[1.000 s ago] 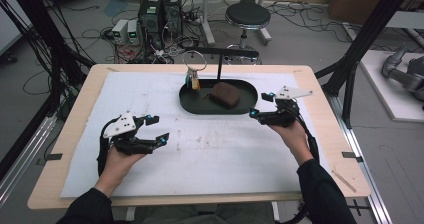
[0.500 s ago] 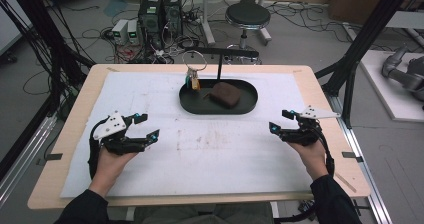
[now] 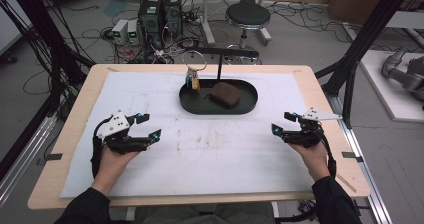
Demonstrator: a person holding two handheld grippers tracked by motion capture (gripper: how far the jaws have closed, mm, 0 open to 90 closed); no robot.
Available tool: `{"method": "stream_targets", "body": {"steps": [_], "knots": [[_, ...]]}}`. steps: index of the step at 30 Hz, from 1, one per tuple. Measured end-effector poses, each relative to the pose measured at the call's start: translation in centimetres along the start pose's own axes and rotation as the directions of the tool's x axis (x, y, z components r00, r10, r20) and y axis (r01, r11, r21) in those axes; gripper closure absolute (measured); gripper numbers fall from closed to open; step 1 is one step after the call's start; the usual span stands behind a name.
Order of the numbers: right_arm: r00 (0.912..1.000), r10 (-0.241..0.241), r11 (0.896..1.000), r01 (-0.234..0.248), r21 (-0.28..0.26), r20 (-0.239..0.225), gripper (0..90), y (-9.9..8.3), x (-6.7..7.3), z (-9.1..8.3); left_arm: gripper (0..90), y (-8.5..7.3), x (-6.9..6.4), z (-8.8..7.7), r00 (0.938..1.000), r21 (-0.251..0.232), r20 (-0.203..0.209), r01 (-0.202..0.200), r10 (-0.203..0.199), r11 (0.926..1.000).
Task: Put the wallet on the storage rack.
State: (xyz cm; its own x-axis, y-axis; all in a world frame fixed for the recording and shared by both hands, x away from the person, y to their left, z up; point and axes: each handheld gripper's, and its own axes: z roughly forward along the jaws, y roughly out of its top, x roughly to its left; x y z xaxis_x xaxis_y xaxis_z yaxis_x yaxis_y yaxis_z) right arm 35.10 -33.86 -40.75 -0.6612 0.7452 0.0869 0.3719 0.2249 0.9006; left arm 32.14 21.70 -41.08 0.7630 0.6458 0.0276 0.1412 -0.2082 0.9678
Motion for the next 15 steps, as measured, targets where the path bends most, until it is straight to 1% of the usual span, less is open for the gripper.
{"method": "stream_targets", "body": {"steps": [4, 8, 15], "knots": [[1.0, 0.004, 1.0, -0.004, 0.003, -0.005, 21.2, -0.03, 0.0, 0.01, 27.1, -0.02, -0.02, -0.06, 1.0, 0.001, 0.002, -0.001, 0.001, 1.0], [1.0, 0.002, 1.0, -0.002, -0.003, 0.004, 21.2, -0.03, -0.12, 0.04, 27.1, -0.09, 0.03, -0.13, 1.0, 0.002, 0.0, 0.003, -0.003, 1.0], [0.9999, 0.009, 1.0, -0.009, -0.009, 0.007, 21.2, -0.03, -0.42, 0.01, 27.1, -0.19, 0.12, -0.16, 1.0, 0.004, -0.006, 0.005, -0.005, 1.0]]}}
